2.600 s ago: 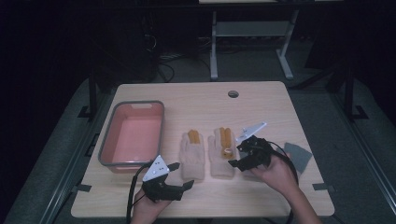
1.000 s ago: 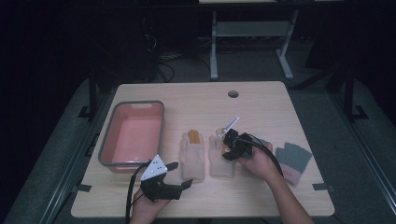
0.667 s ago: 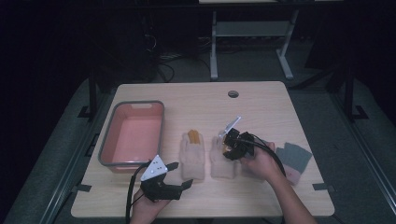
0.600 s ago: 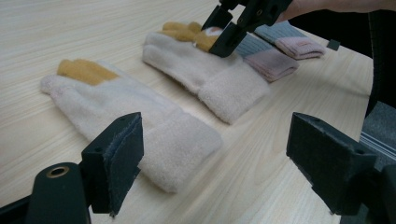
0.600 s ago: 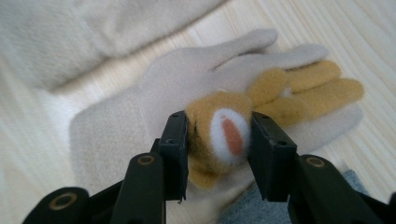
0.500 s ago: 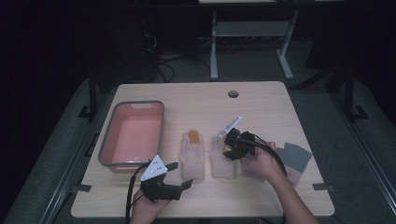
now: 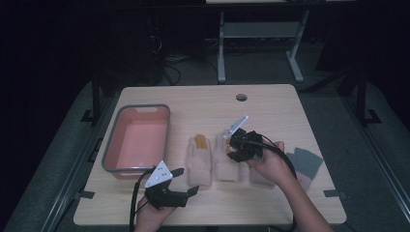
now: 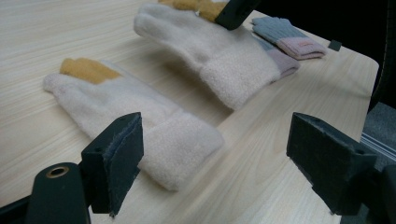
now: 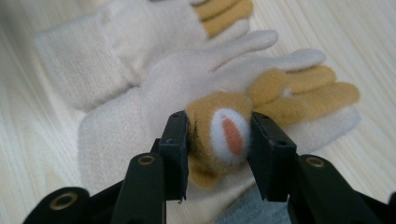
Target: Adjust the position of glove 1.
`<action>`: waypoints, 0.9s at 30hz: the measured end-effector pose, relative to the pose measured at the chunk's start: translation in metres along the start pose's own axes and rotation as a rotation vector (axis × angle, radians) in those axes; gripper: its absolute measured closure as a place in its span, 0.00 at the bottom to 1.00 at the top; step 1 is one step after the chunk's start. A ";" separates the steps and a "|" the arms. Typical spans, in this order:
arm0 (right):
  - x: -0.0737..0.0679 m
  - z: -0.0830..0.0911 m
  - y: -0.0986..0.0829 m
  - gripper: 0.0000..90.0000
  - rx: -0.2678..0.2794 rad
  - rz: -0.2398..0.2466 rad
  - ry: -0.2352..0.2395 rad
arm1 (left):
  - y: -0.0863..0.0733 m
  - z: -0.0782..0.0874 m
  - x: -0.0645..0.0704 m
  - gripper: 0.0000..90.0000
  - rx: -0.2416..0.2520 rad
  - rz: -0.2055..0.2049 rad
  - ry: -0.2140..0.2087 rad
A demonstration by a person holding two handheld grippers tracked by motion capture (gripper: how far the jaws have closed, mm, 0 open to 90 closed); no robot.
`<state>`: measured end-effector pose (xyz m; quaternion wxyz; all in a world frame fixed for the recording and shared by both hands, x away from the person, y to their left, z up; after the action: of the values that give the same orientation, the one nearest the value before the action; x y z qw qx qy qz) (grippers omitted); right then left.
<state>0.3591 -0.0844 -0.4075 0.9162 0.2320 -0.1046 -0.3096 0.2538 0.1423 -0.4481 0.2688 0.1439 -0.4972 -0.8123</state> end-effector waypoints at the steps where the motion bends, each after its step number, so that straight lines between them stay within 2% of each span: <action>1: -0.001 0.000 0.002 0.67 0.001 0.008 -0.001 | 0.000 0.000 0.000 0.21 0.003 0.003 0.000; 16: -0.018 -0.007 0.034 0.67 0.026 0.056 0.040 | 0.000 0.003 -0.003 0.21 0.013 0.017 0.010; 23: -0.031 -0.017 0.053 0.67 0.039 0.085 0.077 | -0.001 0.004 -0.003 0.21 0.006 0.017 0.008; 27: -0.036 -0.026 0.060 0.67 0.026 0.098 0.095 | -0.001 0.005 -0.004 0.21 0.004 0.015 0.009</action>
<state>0.3701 -0.0108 -0.4025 0.9311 0.2528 -0.0763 -0.2517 0.2542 0.1484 -0.4465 0.2769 0.1445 -0.4986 -0.8086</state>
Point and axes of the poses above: each handheld gripper's, and its own axes: z roughly backward along the jaws, y roughly out of its top, x roughly to its right, the point moved 4 cm from there along -z, roughly forward along the jaws, and after that the axes turned 8 degrees about -z, right-handed, at the moved point
